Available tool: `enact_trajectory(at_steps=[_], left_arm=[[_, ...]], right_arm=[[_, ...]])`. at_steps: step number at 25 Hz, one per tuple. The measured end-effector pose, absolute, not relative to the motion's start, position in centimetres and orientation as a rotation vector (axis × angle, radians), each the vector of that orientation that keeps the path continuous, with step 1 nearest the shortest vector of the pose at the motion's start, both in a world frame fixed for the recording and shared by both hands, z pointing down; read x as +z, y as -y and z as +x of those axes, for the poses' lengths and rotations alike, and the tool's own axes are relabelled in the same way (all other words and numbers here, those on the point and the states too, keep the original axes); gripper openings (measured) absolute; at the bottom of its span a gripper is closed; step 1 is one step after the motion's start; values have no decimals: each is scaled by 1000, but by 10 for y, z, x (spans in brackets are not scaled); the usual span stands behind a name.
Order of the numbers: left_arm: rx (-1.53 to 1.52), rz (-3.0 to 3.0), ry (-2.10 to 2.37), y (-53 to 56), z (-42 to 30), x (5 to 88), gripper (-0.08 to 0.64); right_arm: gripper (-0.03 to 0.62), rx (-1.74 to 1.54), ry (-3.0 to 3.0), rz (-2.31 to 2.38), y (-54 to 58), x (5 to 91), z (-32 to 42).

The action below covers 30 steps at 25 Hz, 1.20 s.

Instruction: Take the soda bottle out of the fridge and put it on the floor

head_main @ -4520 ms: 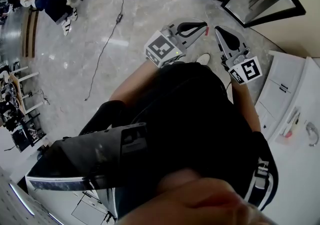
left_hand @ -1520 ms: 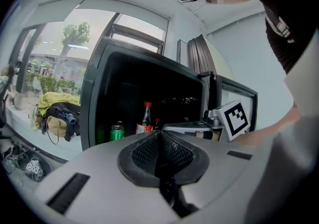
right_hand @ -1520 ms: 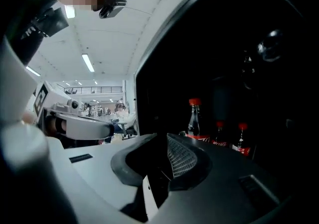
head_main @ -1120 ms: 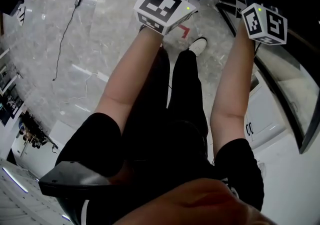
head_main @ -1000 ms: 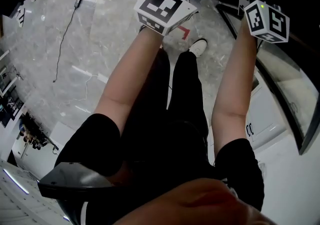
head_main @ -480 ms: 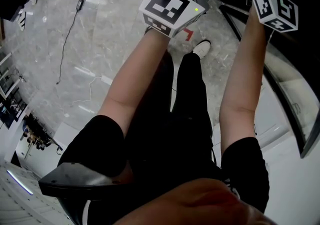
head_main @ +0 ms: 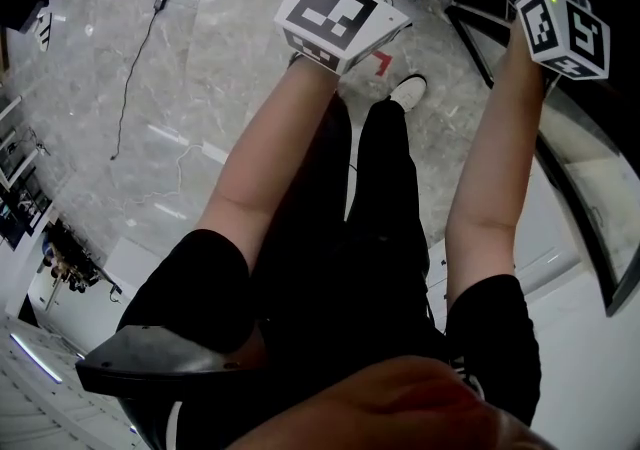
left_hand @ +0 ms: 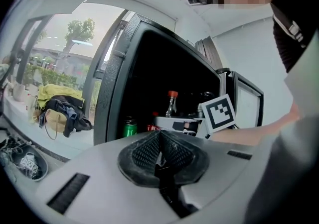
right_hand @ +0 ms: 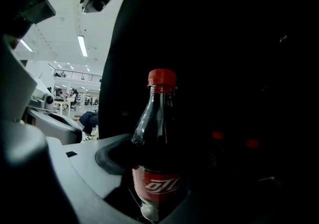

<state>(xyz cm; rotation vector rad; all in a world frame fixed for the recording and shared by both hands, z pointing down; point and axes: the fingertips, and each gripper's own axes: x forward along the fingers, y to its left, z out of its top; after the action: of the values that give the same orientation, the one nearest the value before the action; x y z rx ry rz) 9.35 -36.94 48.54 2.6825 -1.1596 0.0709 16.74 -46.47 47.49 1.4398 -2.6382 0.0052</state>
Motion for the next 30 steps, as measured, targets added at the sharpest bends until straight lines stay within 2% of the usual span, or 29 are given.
enact_trajectory(at_steps=[8, 13, 20, 30], left_arm=[[58, 2654, 1196, 334, 65, 503, 5], [98, 2509, 1258, 308, 34, 541, 5], [90, 2467, 1247, 277, 7, 609, 5], [171, 2377, 1181, 230, 1, 741, 5]], right_arm=[[321, 7, 2815, 1292, 391, 465, 125], [321, 5, 2867, 1168, 351, 494, 91], [321, 86, 2823, 1071, 313, 586, 58], [321, 298, 2625, 948, 257, 778, 52]])
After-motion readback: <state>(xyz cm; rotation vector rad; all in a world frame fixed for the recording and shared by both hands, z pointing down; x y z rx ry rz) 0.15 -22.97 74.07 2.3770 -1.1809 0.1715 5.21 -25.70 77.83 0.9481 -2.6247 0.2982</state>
